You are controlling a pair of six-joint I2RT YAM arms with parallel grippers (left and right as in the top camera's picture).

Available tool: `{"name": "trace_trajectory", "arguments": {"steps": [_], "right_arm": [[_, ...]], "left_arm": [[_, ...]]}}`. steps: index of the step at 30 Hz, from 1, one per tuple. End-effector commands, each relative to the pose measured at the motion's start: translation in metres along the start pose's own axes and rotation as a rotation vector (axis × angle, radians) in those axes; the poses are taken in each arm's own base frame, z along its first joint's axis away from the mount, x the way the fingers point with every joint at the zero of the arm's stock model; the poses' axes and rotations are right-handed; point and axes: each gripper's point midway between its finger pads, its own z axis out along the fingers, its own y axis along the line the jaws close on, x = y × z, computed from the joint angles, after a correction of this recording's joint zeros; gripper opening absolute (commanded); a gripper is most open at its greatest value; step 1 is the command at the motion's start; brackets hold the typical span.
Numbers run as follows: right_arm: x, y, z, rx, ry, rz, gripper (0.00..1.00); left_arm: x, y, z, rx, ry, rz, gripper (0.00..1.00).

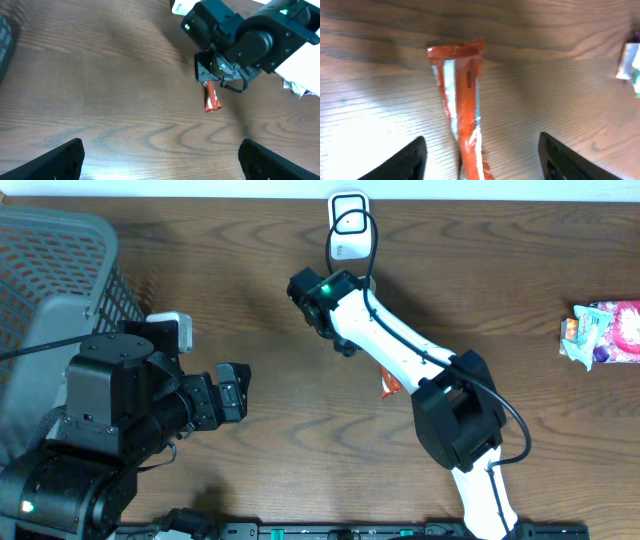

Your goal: Scan the item barcode

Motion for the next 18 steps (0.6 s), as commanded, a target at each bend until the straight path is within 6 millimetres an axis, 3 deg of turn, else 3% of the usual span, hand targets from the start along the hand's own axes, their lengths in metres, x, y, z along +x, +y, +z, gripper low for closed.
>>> {"name": "trace_trajectory", "arguments": {"steps": [1, 5, 12, 15, 18], "right_arm": [[-0.002, 0.013, 0.005, -0.190, 0.098, -0.027, 0.69], [-0.002, 0.029, 0.008, -0.518, 0.221, -0.100, 0.68], [0.000, 0.006, 0.013, -0.892, 0.319, -0.171, 0.72], [0.011, -0.005, 0.026, -0.922, 0.365, -0.169, 0.72], [0.022, -0.004, 0.038, -0.918, 0.396, -0.160, 0.70]], "left_arm": [[-0.001, 0.001, -0.002, -0.005, -0.009, 0.005, 0.98], [-0.001, 0.001, -0.002, -0.005, -0.009, 0.005, 0.98], [-0.001, 0.001, -0.002, -0.005, -0.008, 0.005, 0.98], [-0.001, 0.001, -0.002, -0.005, -0.009, 0.005, 0.98], [-0.001, 0.001, -0.002, -0.005, -0.009, 0.005, 0.98]]}}
